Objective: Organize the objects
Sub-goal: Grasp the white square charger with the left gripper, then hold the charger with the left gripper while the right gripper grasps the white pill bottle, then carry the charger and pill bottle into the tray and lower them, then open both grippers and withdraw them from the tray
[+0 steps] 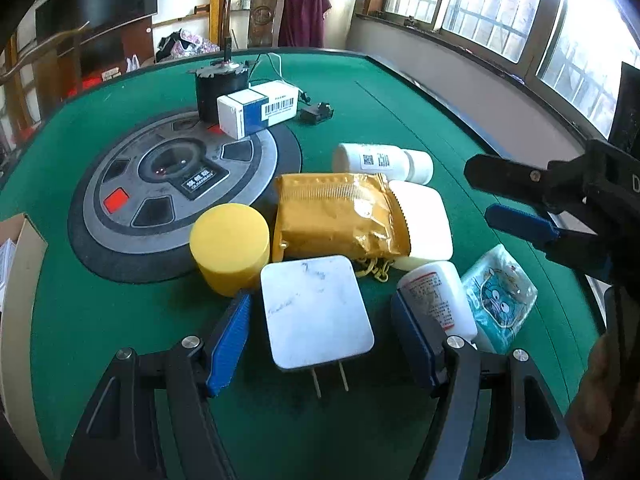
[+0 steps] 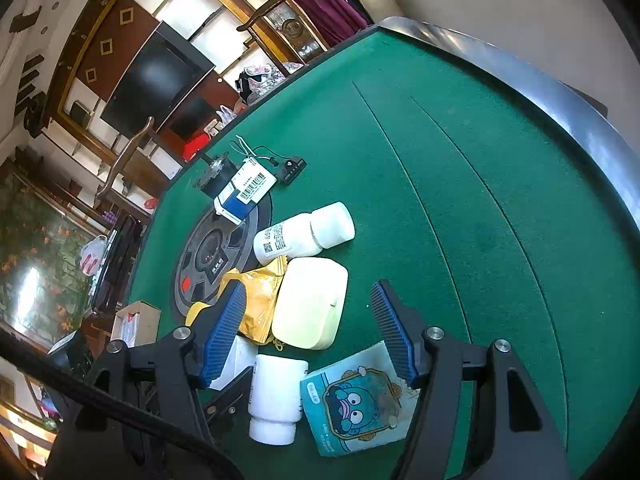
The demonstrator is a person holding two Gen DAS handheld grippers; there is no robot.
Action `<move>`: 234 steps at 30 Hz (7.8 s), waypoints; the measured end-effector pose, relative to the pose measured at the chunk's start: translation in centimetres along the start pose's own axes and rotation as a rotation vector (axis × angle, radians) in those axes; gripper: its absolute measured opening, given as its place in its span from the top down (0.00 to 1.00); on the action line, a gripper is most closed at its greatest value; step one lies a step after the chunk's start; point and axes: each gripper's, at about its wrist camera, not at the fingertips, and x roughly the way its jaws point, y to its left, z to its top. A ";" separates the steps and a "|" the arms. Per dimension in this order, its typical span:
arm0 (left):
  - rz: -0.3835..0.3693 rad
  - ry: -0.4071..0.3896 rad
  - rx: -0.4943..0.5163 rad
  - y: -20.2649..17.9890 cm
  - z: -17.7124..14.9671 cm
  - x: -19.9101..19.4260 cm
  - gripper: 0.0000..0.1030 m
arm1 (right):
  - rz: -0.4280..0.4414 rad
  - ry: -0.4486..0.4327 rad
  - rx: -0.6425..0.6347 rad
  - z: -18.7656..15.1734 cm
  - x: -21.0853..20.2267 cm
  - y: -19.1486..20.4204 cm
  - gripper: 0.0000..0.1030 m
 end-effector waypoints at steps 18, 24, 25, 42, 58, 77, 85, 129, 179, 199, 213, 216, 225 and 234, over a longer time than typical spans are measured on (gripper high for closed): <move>-0.102 -0.022 -0.093 2.7 -3.0 -4.7 0.63 | -0.080 0.012 -0.043 -0.4 1.4 0.0 0.38; -0.109 -0.026 -0.143 4.3 -4.6 -6.0 0.63 | -0.104 0.012 -0.040 -0.5 1.4 -0.3 0.38; -0.109 -0.027 -0.153 4.6 -4.9 -6.1 0.63 | -0.109 0.012 -0.039 -0.5 1.5 -0.4 0.38; -0.094 -0.058 -0.201 7.2 -8.3 -8.9 0.62 | -0.165 0.000 -0.073 -1.0 1.7 -0.3 0.38; -0.074 -0.033 -0.214 7.8 -8.2 -7.5 0.59 | -0.173 -0.002 -0.078 -1.0 1.6 -0.2 0.38; -0.015 -0.112 -0.107 7.3 -8.0 -10.9 0.78 | -0.086 -0.001 -0.124 -3.1 -0.5 2.1 0.38; -0.006 -0.079 -0.140 7.6 -7.7 -9.3 0.51 | -0.089 0.176 -0.271 -7.2 2.7 7.0 0.37; -0.055 -0.320 -0.429 21.4 -9.9 -21.4 0.62 | 0.165 0.223 -0.490 -12.5 2.3 23.1 0.68; 0.075 -0.126 -0.684 35.2 -10.3 -14.7 0.40 | -0.006 0.336 -0.698 -19.1 13.2 30.5 0.53; 0.261 -0.330 -0.634 29.5 -11.7 -22.0 0.38 | -0.030 0.065 -0.780 -19.6 5.9 31.6 0.41; 0.268 -0.332 -0.592 25.1 -11.4 -22.0 0.37 | -0.060 -0.064 -0.809 -19.0 2.6 30.0 0.35; 0.263 -0.333 -0.573 24.0 -10.9 -21.8 0.37 | -0.075 -0.084 -0.809 -18.7 2.1 29.4 0.35; 0.243 -0.292 -0.506 20.9 -9.1 -19.9 0.37 | -0.119 -0.146 -0.805 -17.2 0.8 27.0 0.29; 0.185 -0.224 -0.411 16.9 -5.3 -16.7 0.37 | -0.192 -0.148 -0.690 -9.8 0.8 21.6 0.28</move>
